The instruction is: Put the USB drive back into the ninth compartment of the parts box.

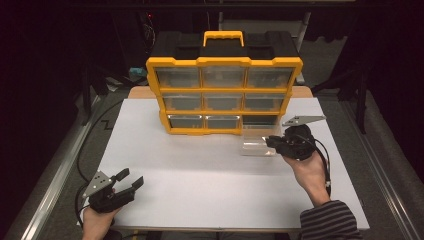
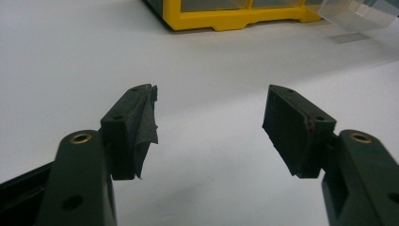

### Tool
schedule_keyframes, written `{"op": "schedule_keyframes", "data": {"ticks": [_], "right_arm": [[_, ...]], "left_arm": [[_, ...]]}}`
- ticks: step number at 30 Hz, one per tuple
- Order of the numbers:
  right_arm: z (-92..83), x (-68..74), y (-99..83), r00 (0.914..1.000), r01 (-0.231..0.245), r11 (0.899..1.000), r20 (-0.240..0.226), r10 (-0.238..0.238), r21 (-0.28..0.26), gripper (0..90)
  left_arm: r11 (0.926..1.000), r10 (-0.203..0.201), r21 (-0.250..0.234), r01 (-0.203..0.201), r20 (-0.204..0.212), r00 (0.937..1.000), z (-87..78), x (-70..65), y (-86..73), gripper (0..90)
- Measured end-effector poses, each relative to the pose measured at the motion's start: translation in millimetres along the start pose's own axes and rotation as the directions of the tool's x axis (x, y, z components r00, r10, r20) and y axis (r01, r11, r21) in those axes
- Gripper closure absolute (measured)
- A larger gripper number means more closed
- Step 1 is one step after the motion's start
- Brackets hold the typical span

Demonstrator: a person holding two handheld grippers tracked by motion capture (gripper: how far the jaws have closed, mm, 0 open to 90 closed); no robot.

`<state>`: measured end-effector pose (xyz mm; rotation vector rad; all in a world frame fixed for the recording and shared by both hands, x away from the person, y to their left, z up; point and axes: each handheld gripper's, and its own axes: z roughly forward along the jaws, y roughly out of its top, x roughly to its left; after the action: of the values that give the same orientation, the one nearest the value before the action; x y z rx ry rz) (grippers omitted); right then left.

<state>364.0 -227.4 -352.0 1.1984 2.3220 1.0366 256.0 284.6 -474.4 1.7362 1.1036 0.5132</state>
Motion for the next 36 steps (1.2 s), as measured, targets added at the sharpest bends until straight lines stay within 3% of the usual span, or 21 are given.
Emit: {"op": "schedule_keyframes", "data": {"ticks": [26,27,29,36], "right_arm": [[30.3,-16.6,15.7,0.9964,-0.039,0.998,0.077,0.036,0.047,78.7],[31.4,-18.2,15.5,0.9960,-0.045,0.998,0.079,0.041,0.048,78.2],[32.6,-19.9,15.1,0.9951,-0.051,0.997,0.087,0.047,0.051,69.1],[27.2,-15.4,9.9,0.9959,-0.024,0.998,0.088,0.019,0.052,64.2]], "left_arm": [[1.0000,0.002,0.003,-0.002,0.002,1.0000,-0.2,0.3,0.1,35.5],[1.0000,0.001,0.003,-0.001,0.002,1.0000,-0.2,0.3,0.1,35.5],[1.0000,0.001,0.002,-0.001,0.002,1.0000,-0.5,0.3,0.1,35.5],[1.0000,0.002,0.002,-0.002,0.002,1.0000,-0.3,0.2,0.1,35.4]]}}
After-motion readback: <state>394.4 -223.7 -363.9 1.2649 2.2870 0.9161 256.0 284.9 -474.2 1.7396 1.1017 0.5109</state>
